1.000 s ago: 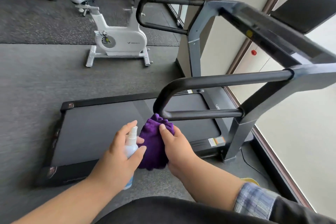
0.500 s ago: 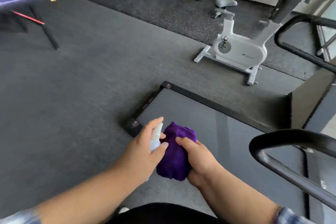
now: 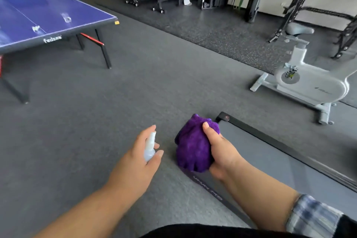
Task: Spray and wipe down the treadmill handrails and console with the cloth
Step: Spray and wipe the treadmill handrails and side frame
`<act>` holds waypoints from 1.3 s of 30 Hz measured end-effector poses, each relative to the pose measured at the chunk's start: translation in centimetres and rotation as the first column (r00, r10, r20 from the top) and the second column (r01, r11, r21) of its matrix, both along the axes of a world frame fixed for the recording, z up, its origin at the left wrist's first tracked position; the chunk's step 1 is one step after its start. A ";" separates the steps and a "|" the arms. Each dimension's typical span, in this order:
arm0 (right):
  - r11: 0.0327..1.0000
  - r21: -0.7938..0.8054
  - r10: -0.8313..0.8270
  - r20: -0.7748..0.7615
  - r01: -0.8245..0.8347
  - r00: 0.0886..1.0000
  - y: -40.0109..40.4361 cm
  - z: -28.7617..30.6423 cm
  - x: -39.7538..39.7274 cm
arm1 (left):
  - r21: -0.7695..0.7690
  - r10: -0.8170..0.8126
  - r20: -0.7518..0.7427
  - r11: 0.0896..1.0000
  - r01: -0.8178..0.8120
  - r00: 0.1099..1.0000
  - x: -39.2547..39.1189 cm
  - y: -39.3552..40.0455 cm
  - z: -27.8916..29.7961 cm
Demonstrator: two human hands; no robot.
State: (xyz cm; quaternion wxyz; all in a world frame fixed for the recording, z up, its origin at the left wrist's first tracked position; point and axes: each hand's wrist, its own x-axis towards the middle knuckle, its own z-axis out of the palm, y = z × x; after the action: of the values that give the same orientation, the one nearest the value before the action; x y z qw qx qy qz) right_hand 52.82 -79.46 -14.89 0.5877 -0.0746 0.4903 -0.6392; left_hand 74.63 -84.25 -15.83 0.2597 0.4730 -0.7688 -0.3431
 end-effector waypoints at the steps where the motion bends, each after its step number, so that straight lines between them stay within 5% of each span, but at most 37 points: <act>1: 1.000 -0.008 -0.013 -0.009 0.013 1.000 -2.2 0.4 0.7 | -0.004 -0.003 0.009 1.000 0.004 1.000 0.8 -2.4 0.4; 9: 0.982 0.030 -0.185 -0.028 0.186 0.982 -15.7 -0.3 0.9 | -0.019 -0.095 0.025 0.995 0.095 0.995 0.2 -17.1 1.2; 21: 0.891 0.173 -0.446 0.151 0.420 0.882 -38.7 -5.1 -12.4 | -0.042 -0.316 0.168 0.944 0.327 0.934 -13.7 -43.3 2.4; 28: 0.900 0.128 -0.423 0.034 0.416 0.905 -52.9 -2.1 -20.2 | -0.042 -0.366 0.126 0.927 0.374 0.922 -21.9 -58.2 3.7; 35: 0.906 0.062 -0.423 0.082 0.419 0.902 -63.6 -3.3 -27.0 | -0.033 -0.479 0.103 0.874 0.485 0.872 -31.9 -72.2 0.4; 39: 0.817 0.117 -0.565 -0.031 0.564 0.825 -69.3 -5.0 -32.3 | -0.045 -0.594 0.108 0.798 0.601 0.797 -39.0 -81.0 -1.7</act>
State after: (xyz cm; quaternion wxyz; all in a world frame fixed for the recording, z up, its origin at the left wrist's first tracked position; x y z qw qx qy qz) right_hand 20.50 -148.72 -19.90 0.3768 0.1113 0.5265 -0.7539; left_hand 35.61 -165.28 -17.54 0.1221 0.2105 -0.9021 -0.3564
